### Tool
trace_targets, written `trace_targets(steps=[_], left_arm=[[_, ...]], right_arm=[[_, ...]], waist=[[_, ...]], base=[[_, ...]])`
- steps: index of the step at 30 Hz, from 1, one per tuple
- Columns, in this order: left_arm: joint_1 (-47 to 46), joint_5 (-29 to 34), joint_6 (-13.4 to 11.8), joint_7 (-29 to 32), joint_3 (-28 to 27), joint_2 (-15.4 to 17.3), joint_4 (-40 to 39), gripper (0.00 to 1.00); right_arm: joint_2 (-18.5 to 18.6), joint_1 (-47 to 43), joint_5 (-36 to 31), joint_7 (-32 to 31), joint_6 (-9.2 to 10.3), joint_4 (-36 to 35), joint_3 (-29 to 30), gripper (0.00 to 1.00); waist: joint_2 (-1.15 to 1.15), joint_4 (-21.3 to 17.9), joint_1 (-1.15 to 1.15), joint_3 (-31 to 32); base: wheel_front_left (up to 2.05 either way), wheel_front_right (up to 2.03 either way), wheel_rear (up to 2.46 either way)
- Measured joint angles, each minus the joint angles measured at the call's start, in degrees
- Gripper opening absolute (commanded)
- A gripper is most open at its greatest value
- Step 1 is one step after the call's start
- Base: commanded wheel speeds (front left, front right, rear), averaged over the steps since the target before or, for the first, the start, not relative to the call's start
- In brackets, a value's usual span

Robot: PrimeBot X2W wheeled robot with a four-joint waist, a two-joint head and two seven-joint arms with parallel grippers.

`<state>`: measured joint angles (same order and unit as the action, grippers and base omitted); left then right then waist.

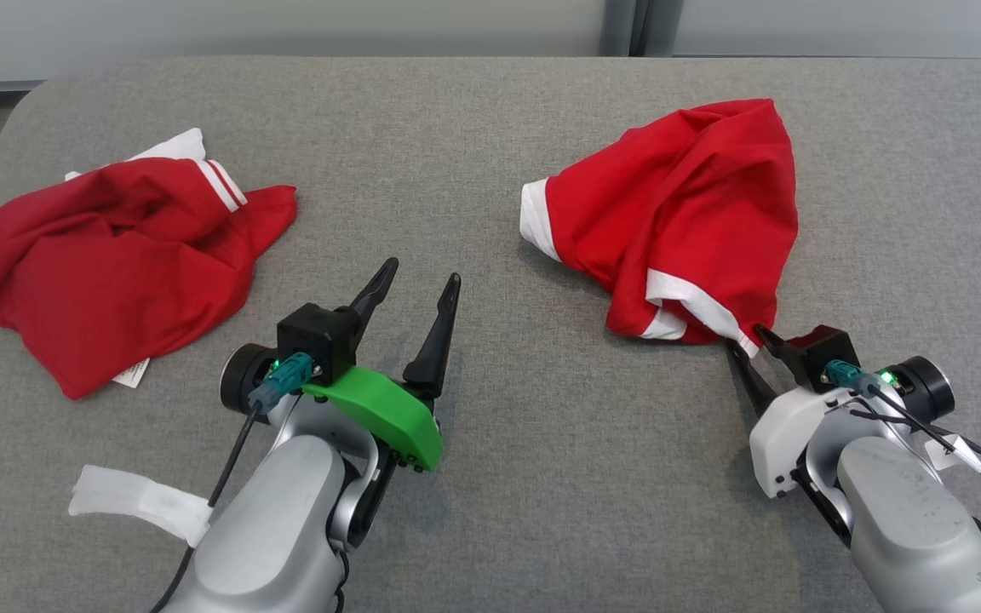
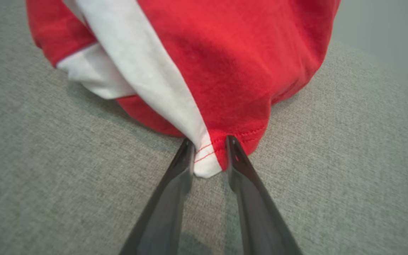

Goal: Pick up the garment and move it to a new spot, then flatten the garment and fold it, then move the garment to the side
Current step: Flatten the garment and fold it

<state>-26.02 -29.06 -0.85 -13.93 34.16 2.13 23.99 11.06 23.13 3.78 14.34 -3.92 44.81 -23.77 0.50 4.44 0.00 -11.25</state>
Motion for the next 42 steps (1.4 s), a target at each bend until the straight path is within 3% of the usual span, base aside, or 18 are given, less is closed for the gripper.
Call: trace_targets(steps=[3,6,7,8,9,10,17,30,37,42], left_arm=[[0.3,0.0,-0.2,0.0,0.0,0.0,-0.2,1.00],[0.3,0.0,-0.2,0.0,0.0,0.0,-0.4,1.00],[0.3,0.0,-0.2,-0.1,0.0,0.0,-0.4,1.00],[0.4,0.0,-0.3,-0.3,0.0,0.0,-0.4,1.00],[0.4,0.0,-0.3,-0.3,0.0,0.0,-0.4,1.00],[0.5,0.0,-0.3,-0.3,0.0,0.1,-0.4,1.00],[2.7,0.0,-0.7,-0.3,-0.7,0.9,-0.3,1.00],[7.8,-4.4,1.2,-0.2,0.3,0.7,1.9,1.00],[8.0,-6.9,1.5,-0.2,-0.4,0.6,1.6,1.00],[8.0,-9.8,1.6,-0.2,-2.1,0.4,1.4,1.00]], right_arm=[[0.0,0.2,-0.1,0.0,-0.01,1.1,-0.2,0.48],[0.0,1.1,-0.3,0.0,-0.01,2.2,-0.4,0.40],[0.0,1.3,-0.3,0.0,-0.01,2.4,-0.4,0.25],[0.0,1.4,-0.3,0.0,-0.01,2.7,-0.4,0.16],[0.0,1.5,-0.3,0.0,-0.02,3.0,-0.4,0.16],[-0.1,1.6,-0.3,0.0,-0.01,3.3,-0.4,0.00],[-1.1,2.2,0.7,0.1,-0.03,3.3,0.7,0.00],[-3.8,8.0,9.9,0.1,-1.54,-14.5,8.9,0.00],[-3.3,10.4,8.9,0.1,-2.66,-19.1,4.5,0.00],[-3.2,12.8,7.7,0.1,-3.16,-22.1,-1.0,0.00]], waist=[[0.00,-0.1,0.00,0.0],[0.00,-0.1,0.00,0.0],[0.00,-0.1,0.00,0.0],[0.00,-0.1,0.00,0.0],[0.00,0.0,0.00,0.0],[0.00,0.0,0.00,0.0],[0.00,-0.6,0.00,0.8],[0.00,-6.2,0.00,3.0],[0.00,-9.8,0.00,4.7],[0.00,-10.3,0.00,6.6]], base=[[0.00,0.00,0.00],[0.00,0.00,0.00],[0.00,0.00,0.00],[0.00,0.00,0.00],[0.00,0.00,0.00],[0.00,0.00,0.00],[0.00,0.00,0.00],[0.00,0.00,0.00],[0.00,0.00,0.00],[0.00,0.00,0.00]])
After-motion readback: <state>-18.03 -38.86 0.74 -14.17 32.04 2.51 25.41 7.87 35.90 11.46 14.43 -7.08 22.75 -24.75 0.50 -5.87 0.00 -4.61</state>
